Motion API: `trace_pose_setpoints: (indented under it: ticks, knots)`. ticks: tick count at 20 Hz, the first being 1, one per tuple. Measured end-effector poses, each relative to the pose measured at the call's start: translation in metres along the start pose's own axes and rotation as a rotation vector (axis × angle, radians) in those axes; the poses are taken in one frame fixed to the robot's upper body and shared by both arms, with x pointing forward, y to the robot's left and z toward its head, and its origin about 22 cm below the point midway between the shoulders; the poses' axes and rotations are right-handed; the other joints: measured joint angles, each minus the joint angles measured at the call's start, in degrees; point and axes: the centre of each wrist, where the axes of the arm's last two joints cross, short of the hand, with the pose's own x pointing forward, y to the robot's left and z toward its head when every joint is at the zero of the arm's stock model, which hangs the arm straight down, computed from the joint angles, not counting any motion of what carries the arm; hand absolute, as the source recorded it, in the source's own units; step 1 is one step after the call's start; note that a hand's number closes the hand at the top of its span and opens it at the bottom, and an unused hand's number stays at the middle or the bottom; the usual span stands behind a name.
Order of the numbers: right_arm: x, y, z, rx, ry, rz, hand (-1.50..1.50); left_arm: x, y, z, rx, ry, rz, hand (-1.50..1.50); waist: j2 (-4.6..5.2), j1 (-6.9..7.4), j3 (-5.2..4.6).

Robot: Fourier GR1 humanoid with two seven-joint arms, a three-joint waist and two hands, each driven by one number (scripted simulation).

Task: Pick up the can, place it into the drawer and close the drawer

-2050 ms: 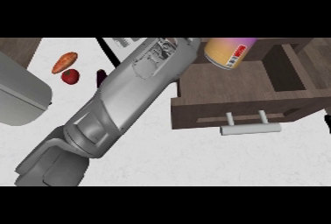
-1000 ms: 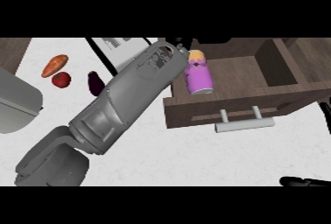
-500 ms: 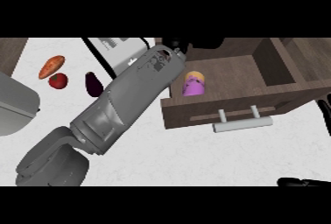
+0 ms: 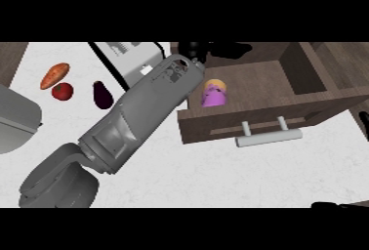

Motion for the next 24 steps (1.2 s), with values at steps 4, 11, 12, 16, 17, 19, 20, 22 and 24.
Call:
trace_pose_setpoints:
  ticks: [4, 11, 12, 16, 17, 19, 20, 22, 24]
  knots:
    - [0.010, -0.002, -0.001, 0.004, -0.047, 0.107, -1.50, 0.003, 0.000, 0.000, 0.005, 0.012, 0.033, -1.50, -0.10, 0.57, -0.04]
    - [0.027, 0.003, -0.008, 0.067, -0.133, 0.294, -1.50, 0.007, -0.002, 0.001, 0.010, 0.026, 0.098, -1.50, -0.14, 1.05, -0.07]
    - [0.029, 0.003, -0.008, 0.073, -0.142, 0.318, -1.50, 0.008, -0.002, 0.001, 0.016, 0.027, 0.108, -1.50, -0.21, 1.29, -0.07]
    - [0.030, 0.011, -0.012, 0.102, -0.179, 0.428, -1.50, 0.019, -0.004, 0.002, 0.029, 0.014, 0.143, -1.50, -0.38, 2.05, -0.07]
    - [0.030, 0.013, -0.014, 0.111, -0.183, 0.465, -1.50, 0.021, -0.004, 0.002, 0.032, 0.009, 0.145, -1.50, -0.45, 2.39, -0.08]
    - [0.029, 0.017, -0.015, 0.126, -0.185, 0.538, -1.50, 0.020, -0.005, 0.003, 0.037, -0.002, 0.154, -1.50, -0.57, 3.02, -0.10]
    - [0.028, 0.019, -0.018, 0.130, -0.186, 0.578, -1.50, 0.023, -0.005, 0.003, 0.037, -0.007, 0.156, -1.50, -0.68, 3.52, -0.10]
    - [0.024, 0.024, -0.023, 0.147, -0.187, 0.659, -1.50, 0.024, -0.007, 0.005, 0.040, -0.011, 0.156, -1.50, -0.88, 4.33, -0.11]
    - [0.016, 0.030, -0.026, 0.162, -0.183, 0.731, -1.50, 0.023, -0.007, 0.005, 0.042, -0.012, 0.159, -1.50, -0.96, 4.87, -0.12]
